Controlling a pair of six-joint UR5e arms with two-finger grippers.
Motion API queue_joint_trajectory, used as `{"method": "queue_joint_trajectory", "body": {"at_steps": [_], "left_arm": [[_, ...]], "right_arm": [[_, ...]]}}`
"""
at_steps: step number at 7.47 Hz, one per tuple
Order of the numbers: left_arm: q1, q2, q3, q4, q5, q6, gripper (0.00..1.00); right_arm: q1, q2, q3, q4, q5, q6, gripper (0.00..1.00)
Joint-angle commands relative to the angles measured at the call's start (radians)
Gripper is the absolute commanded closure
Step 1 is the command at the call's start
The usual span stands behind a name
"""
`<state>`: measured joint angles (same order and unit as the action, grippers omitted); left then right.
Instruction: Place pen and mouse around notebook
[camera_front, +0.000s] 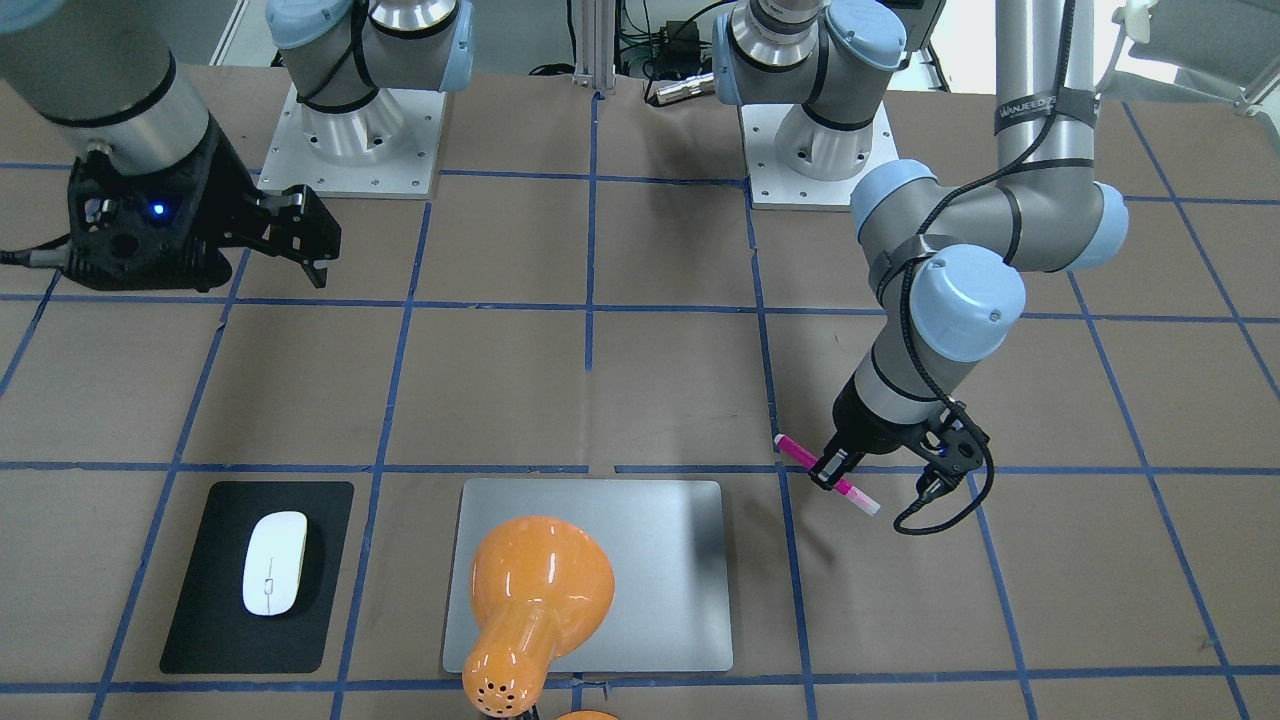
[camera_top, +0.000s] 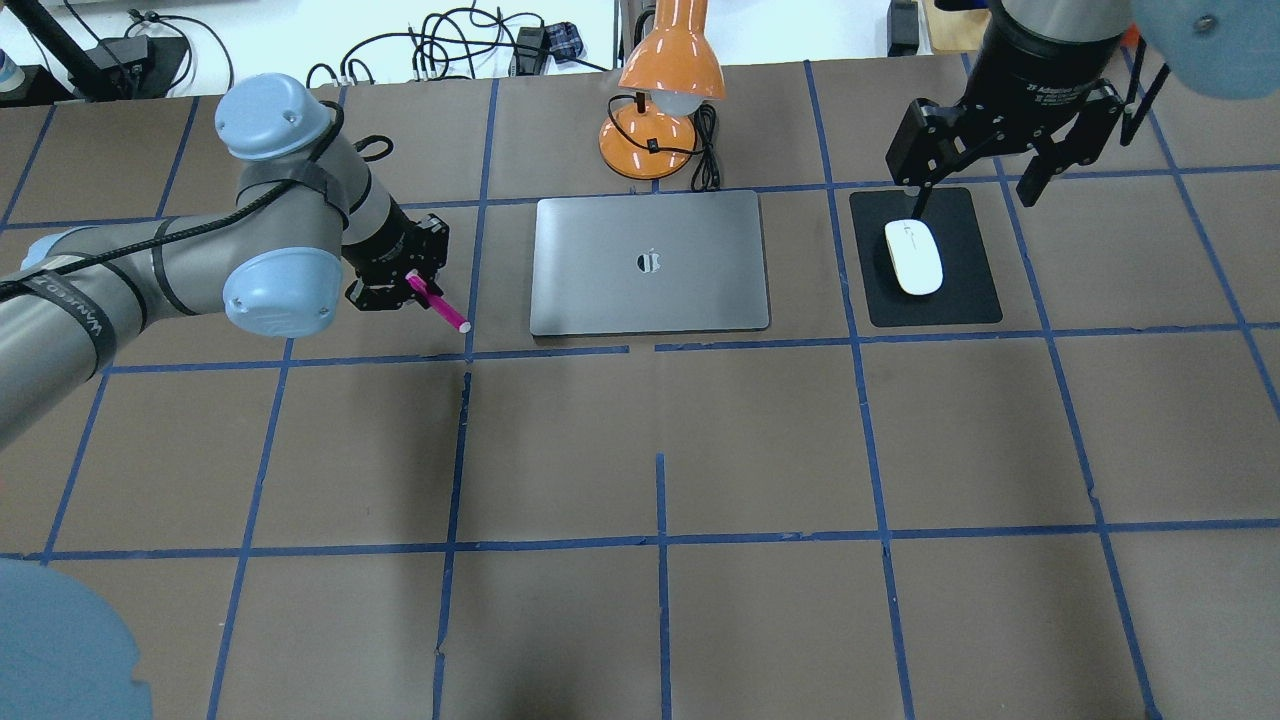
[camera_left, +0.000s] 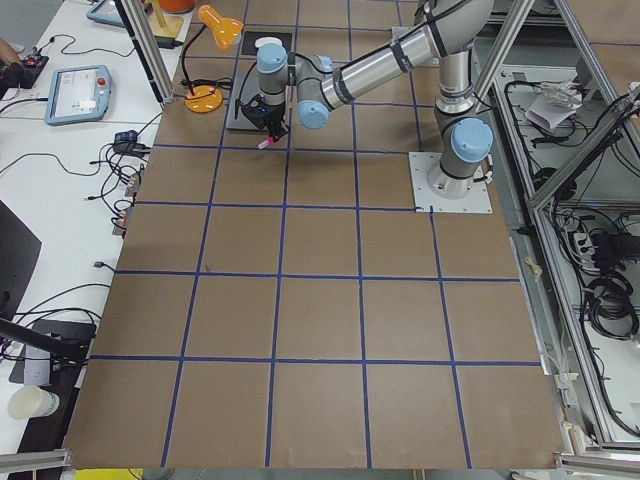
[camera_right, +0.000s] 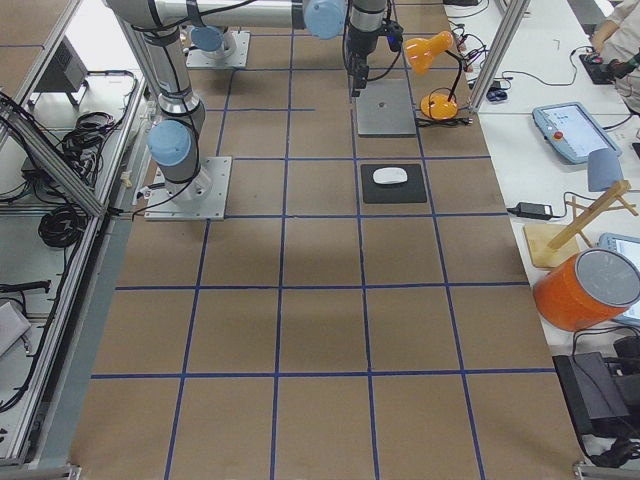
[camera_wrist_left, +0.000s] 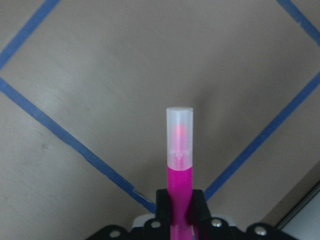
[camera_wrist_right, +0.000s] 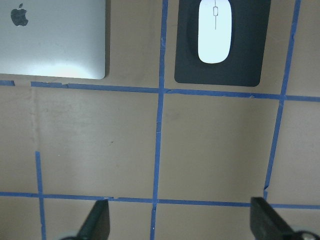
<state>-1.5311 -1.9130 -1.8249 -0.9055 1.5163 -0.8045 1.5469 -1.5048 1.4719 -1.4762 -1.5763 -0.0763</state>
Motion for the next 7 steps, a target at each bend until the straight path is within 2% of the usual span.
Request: {"method": "queue_joint_trajectory", "body": {"at_steps": [1,6,7], "left_arm": [[-0.108,-0.014,0.010,0.005,-0.001,-0.254,1.00],[-0.303,-0.040,-0.001,0.025,0.013,-0.652,1.00],[-0.335,-0.052,-0.001,0.025,0.001,-0.759,1.00]], "right_arm": [[0.066,-0.014,0.011,-0.005,0.015,0.097,0.00],[0.029,0.037,0.034,-0.072,0.019,0.101,0.00],[0.010,0.034,0.069,-0.128,0.015,0.087,0.00]]}}
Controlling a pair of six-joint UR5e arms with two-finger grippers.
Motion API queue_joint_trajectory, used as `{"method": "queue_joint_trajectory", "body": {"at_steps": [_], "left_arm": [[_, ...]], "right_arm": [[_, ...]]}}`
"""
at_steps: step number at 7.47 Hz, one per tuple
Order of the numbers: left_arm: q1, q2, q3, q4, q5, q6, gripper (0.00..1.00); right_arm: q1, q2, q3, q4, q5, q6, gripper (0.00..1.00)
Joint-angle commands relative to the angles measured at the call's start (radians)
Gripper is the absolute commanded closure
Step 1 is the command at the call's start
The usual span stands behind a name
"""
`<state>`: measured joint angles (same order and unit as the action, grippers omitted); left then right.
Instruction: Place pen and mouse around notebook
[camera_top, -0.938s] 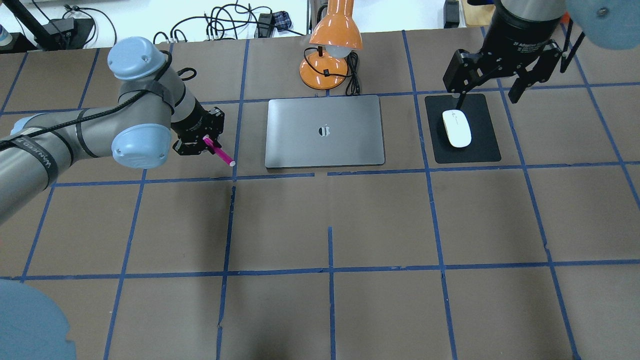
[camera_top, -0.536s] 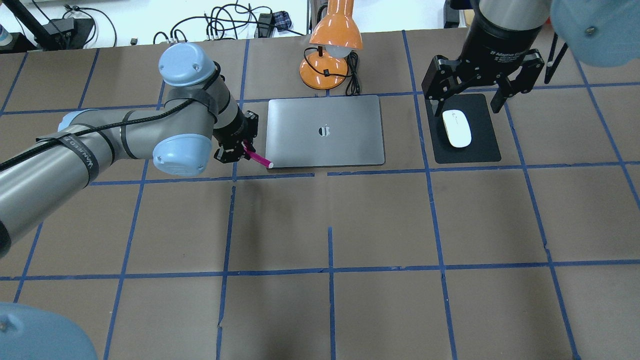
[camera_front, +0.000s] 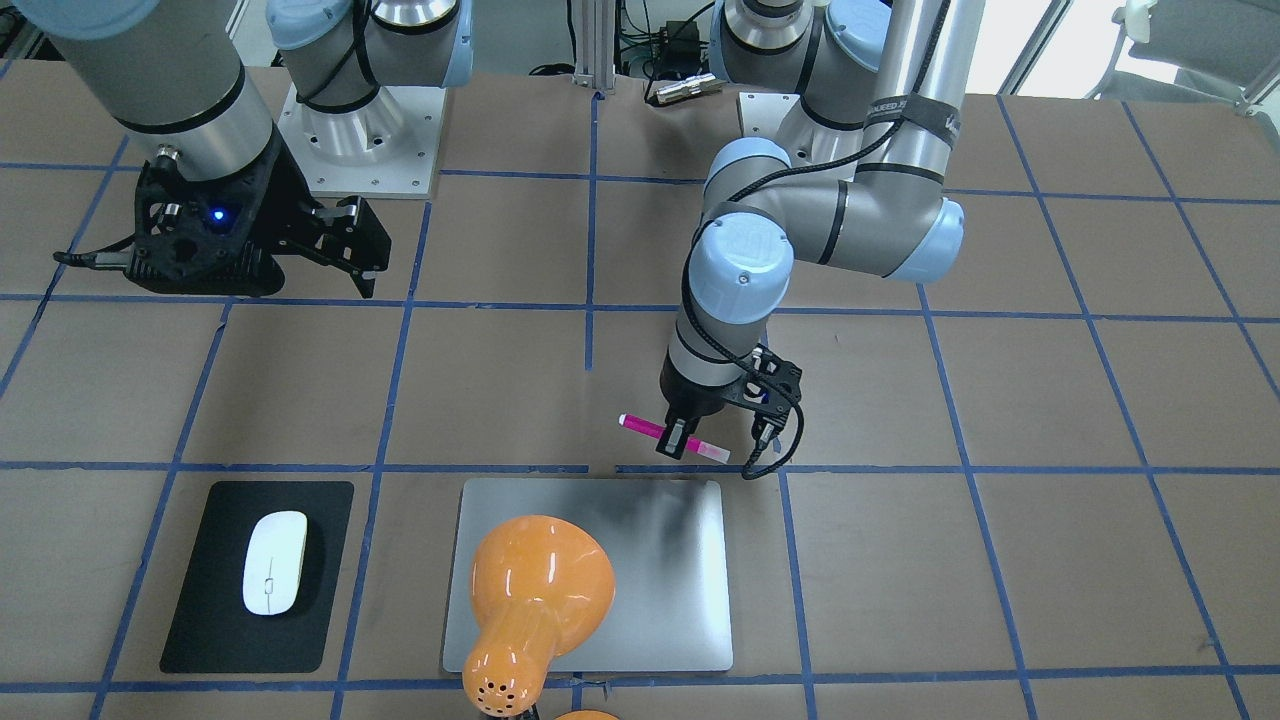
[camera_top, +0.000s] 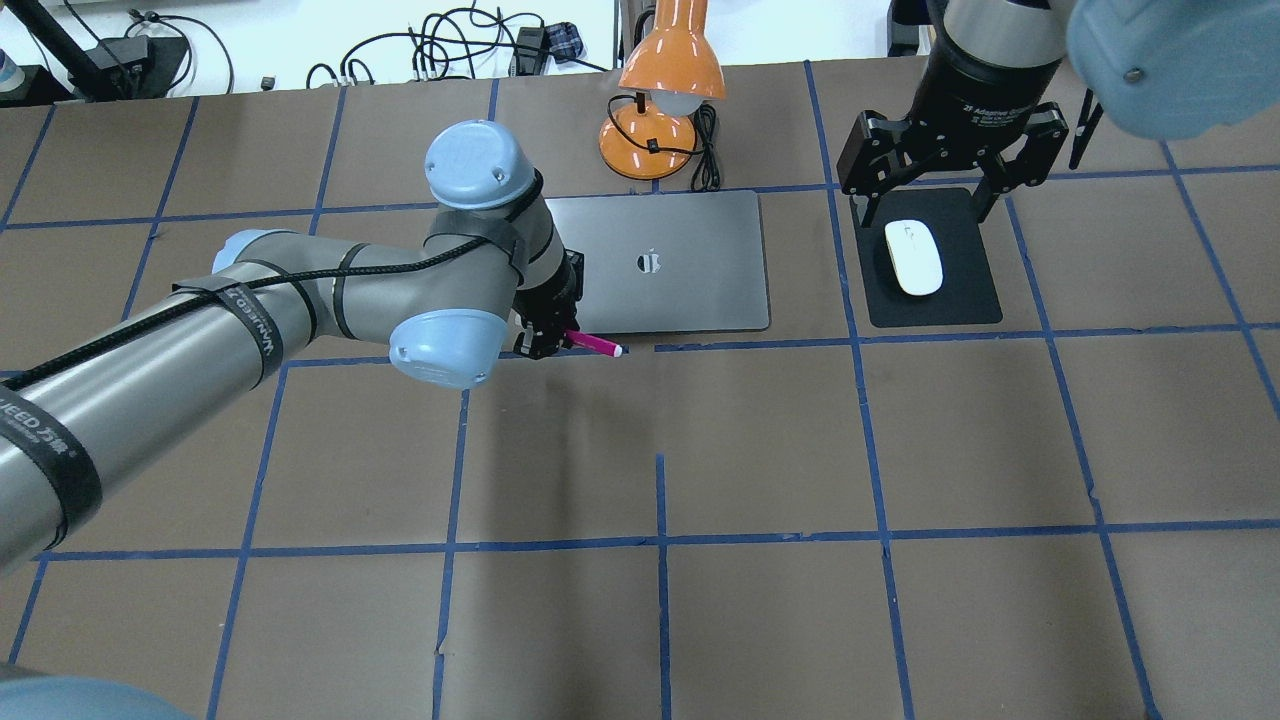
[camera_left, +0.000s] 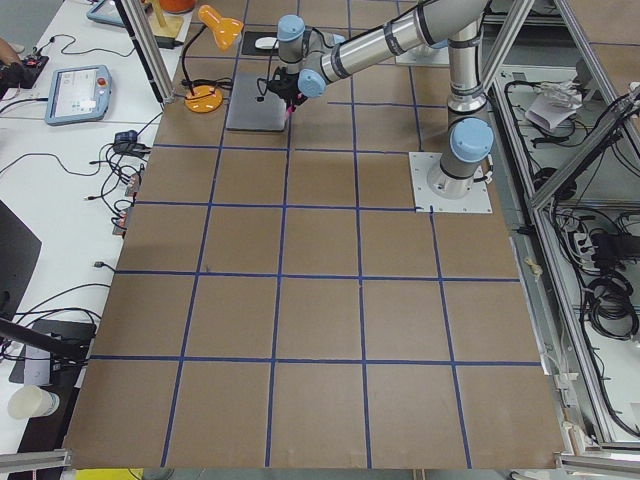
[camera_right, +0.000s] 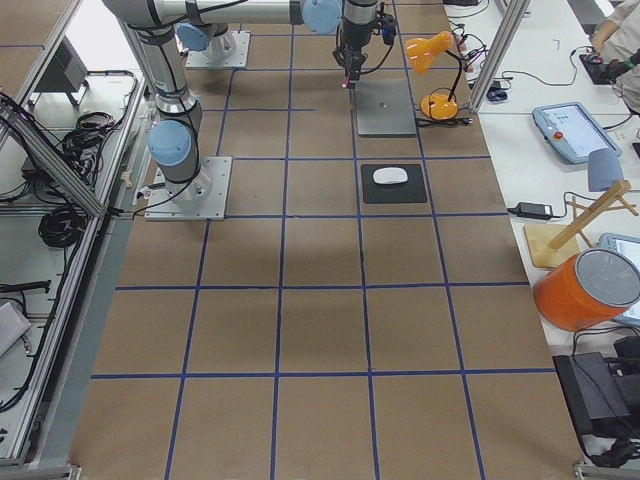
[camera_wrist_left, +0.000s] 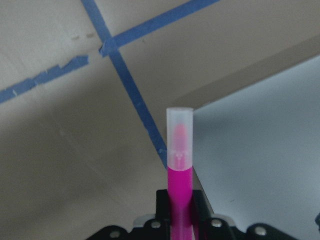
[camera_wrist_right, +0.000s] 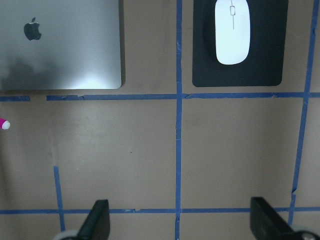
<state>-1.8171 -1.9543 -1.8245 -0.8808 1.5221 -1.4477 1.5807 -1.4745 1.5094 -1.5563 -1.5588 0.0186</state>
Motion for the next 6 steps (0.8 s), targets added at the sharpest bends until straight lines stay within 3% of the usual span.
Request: {"method": "queue_joint_trajectory", "body": {"at_steps": [1,6], "left_arm": [[-0.074,-0.023,-0.001,0.000,-0.005,-0.176,1.00],[-0.142,-0.077,-0.001,-0.001,-0.007,-0.273,1.00]], "right_arm": [[-0.034,-0.006,0.052,-0.082,-0.003,-0.006,0.00],[-0.034,-0.009,0.058,-0.083,0.000,-0.006,0.00]]}}
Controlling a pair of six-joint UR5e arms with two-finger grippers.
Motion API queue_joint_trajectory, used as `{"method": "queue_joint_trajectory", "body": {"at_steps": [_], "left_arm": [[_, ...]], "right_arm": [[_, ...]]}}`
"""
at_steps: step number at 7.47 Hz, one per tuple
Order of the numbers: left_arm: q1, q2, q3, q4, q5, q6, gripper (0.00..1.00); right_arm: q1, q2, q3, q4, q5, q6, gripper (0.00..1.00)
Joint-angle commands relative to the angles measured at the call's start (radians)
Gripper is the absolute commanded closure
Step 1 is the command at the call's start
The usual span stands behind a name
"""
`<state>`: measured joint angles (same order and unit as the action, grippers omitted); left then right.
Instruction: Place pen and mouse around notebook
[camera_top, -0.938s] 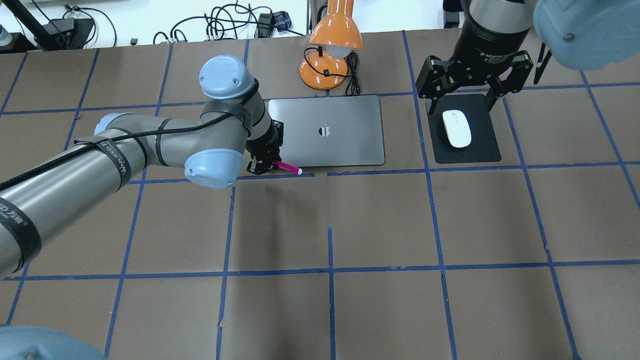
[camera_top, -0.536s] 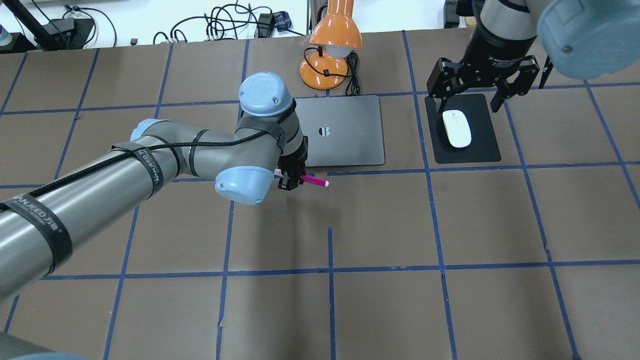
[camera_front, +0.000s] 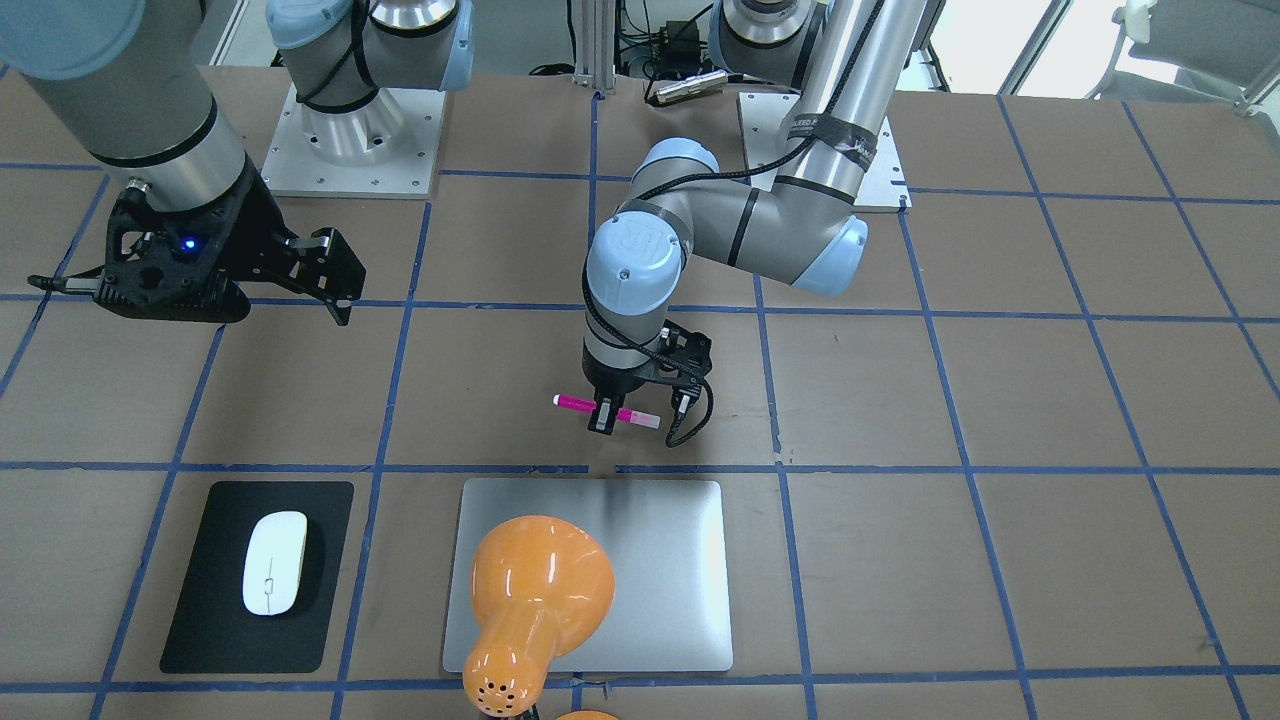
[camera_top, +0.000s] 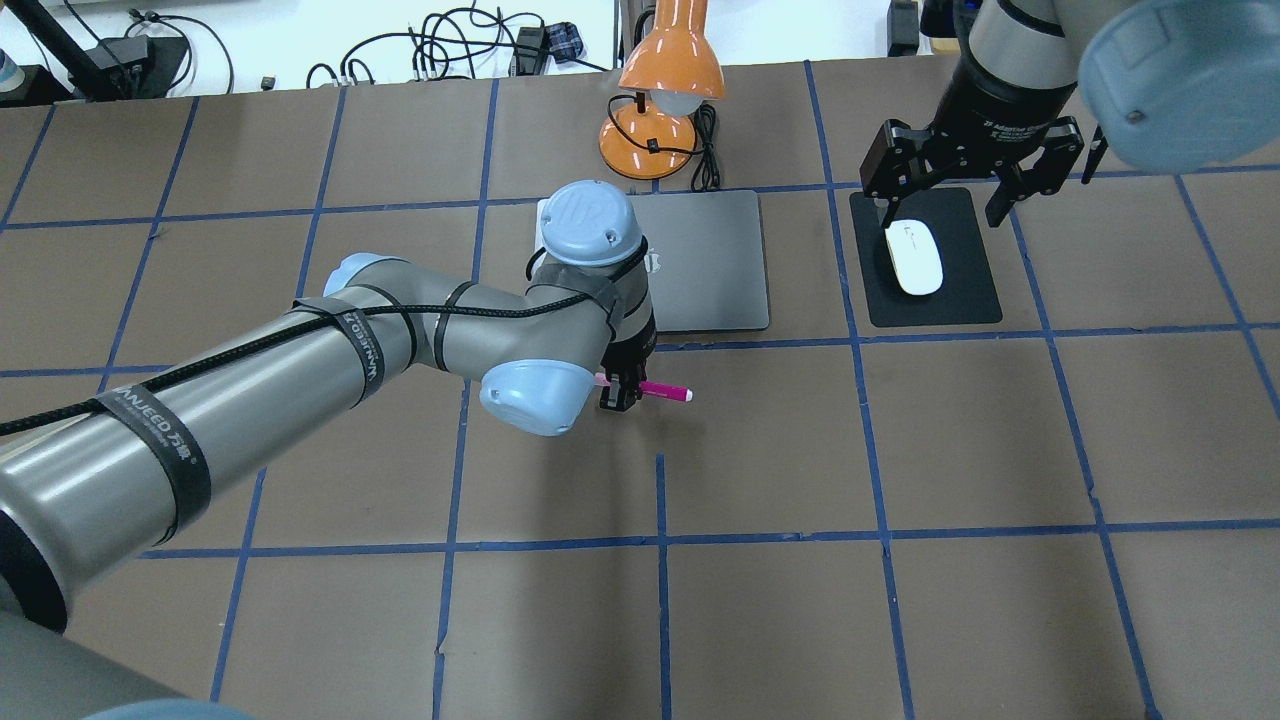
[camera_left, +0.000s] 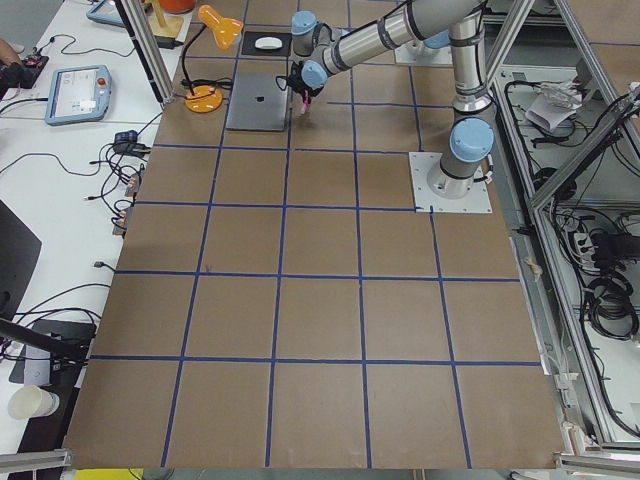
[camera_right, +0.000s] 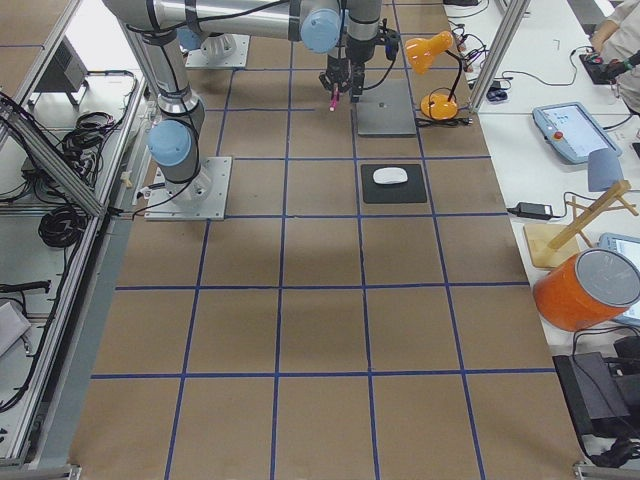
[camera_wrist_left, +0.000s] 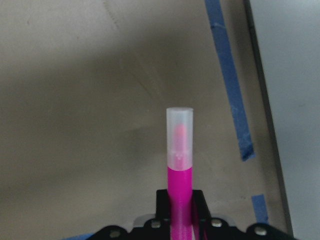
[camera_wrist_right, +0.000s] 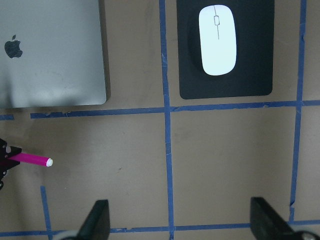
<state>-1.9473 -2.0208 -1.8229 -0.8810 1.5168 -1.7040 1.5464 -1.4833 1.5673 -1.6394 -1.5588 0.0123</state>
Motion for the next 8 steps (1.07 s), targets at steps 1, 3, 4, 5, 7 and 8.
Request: {"method": "queue_joint_trajectory", "body": {"at_steps": [1,3,4,5,7,8], "left_arm": [[-0.015,-0.013,-0.003,0.002,-0.003,-0.019,1.00],[-0.018,-0.019,-0.003,0.002,-0.004,-0.019,1.00],[-0.019,-0.022,-0.003,0.002,-0.004,-0.034,1.00],[-0.024,-0.022,-0.003,0.000,-0.006,-0.040,1.00],[-0.045,-0.022,-0.003,0.002,-0.003,-0.040,1.00],[-0.048,-0.030,-0.003,0.000,-0.003,-0.034,1.00]], "right_arm": [[0.000,0.000,0.000,0.000,0.002,0.001,0.00],[0.000,0.000,0.000,0.001,0.000,0.001,0.00],[0.000,0.000,0.000,0.000,0.000,0.000,0.00],[0.000,0.000,0.000,0.001,-0.001,0.000,0.00],[0.000,0.000,0.000,0.003,-0.001,0.000,0.00],[0.000,0.000,0.000,0.001,-0.001,0.001,0.00]]}}
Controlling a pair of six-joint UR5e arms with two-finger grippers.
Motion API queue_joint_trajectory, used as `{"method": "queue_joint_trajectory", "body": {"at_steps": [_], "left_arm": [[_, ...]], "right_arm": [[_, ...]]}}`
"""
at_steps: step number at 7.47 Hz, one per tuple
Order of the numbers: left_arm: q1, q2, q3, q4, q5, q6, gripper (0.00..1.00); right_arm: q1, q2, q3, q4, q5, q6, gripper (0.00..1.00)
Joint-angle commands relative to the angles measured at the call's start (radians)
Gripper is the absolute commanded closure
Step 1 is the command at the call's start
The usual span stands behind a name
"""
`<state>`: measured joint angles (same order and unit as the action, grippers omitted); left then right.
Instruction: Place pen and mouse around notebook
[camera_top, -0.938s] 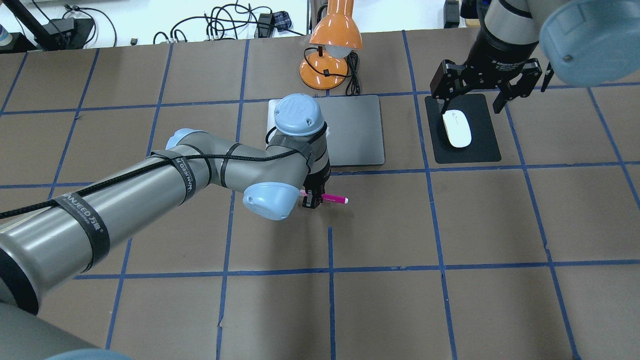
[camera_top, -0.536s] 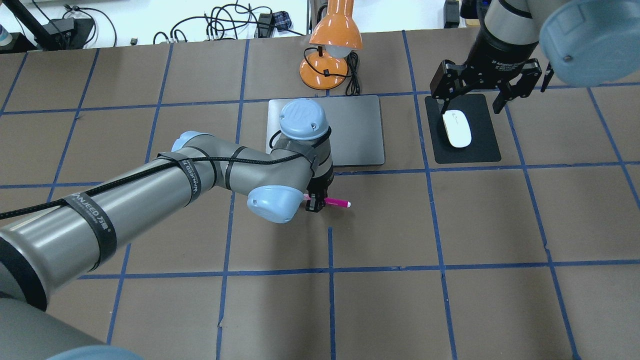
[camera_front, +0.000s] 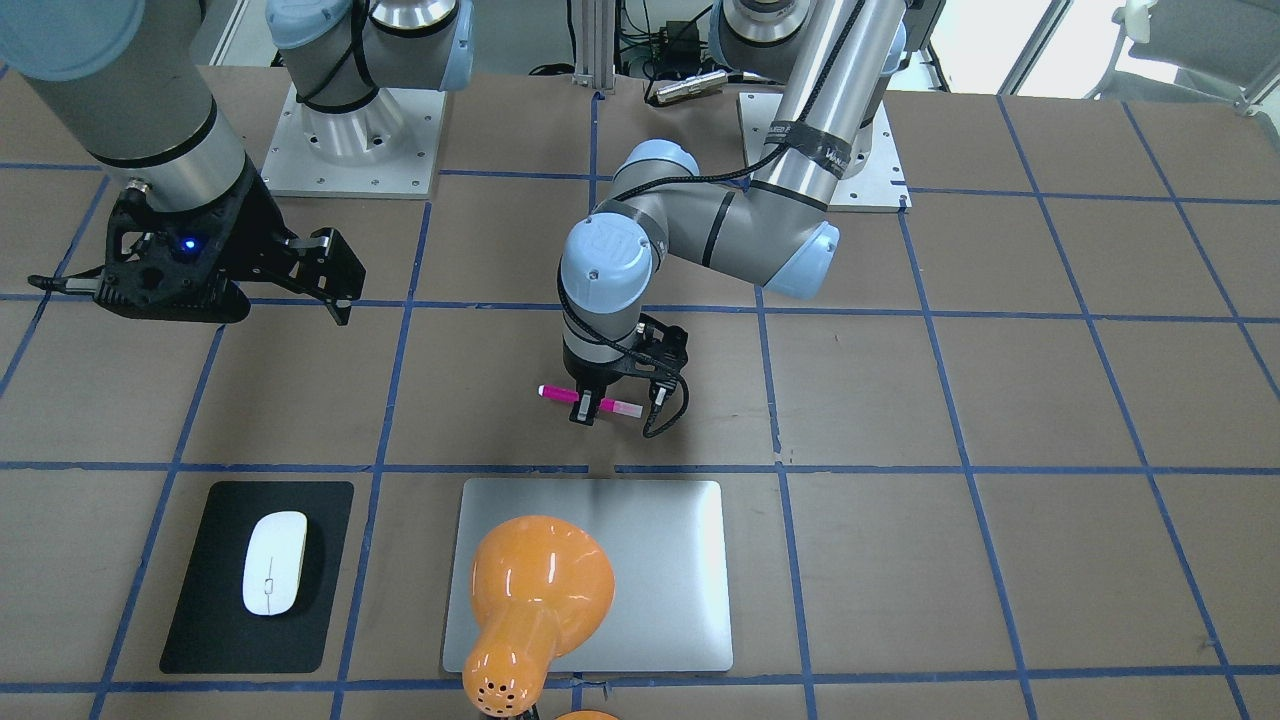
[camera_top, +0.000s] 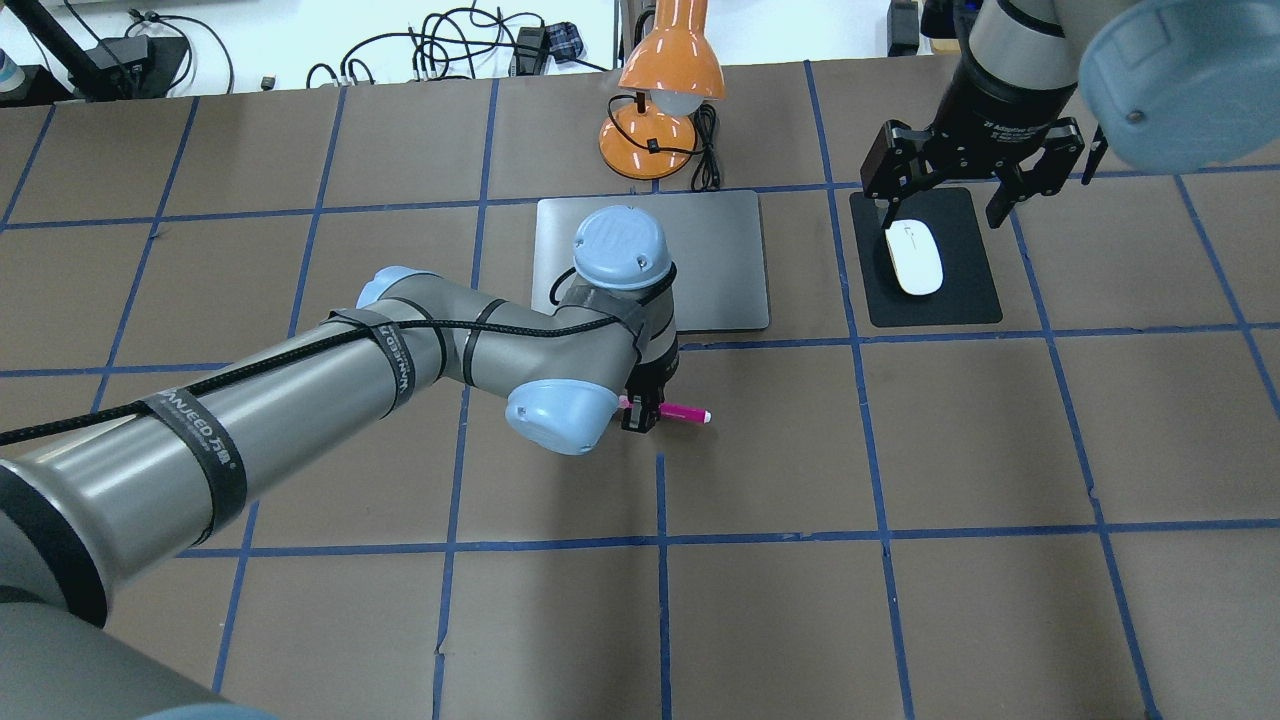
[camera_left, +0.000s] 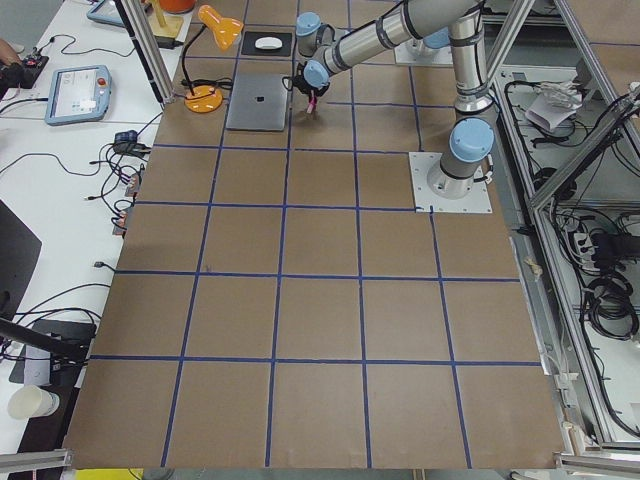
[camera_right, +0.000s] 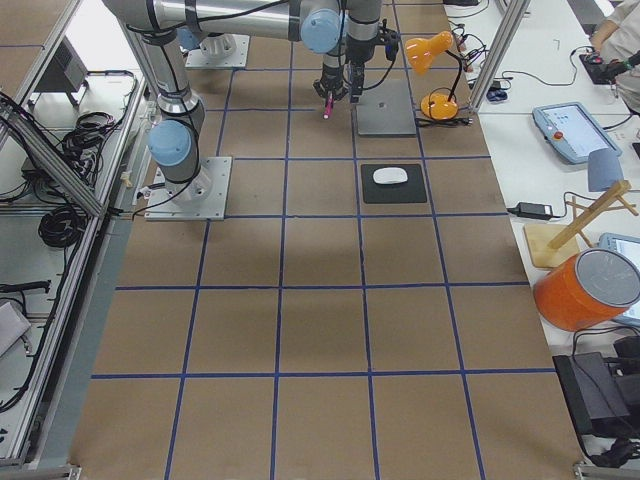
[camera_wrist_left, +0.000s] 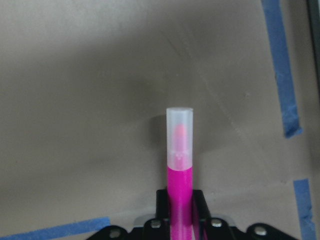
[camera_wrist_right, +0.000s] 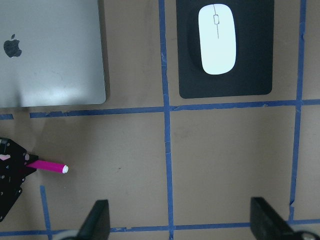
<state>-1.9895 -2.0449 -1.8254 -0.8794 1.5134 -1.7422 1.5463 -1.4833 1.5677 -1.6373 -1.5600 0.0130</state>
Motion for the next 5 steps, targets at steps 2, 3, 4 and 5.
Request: {"method": "queue_joint_trajectory", "body": {"at_steps": [2,3,4,5], "left_arm": [[-0.006,-0.015,0.003,-0.006,0.014,0.016,0.36],[-0.005,-0.009,0.015,-0.001,0.016,0.060,0.02],[0.012,0.020,0.018,-0.003,0.019,0.205,0.00],[0.064,0.026,0.018,-0.010,0.007,0.313,0.00]], "right_arm": [[0.000,0.000,0.000,-0.001,0.000,-0.001,0.00],[0.000,0.000,0.000,-0.001,0.000,-0.001,0.00],[0.000,0.000,0.000,-0.001,0.000,-0.001,0.00],[0.000,0.000,0.000,-0.001,0.000,-0.001,0.00]]}}
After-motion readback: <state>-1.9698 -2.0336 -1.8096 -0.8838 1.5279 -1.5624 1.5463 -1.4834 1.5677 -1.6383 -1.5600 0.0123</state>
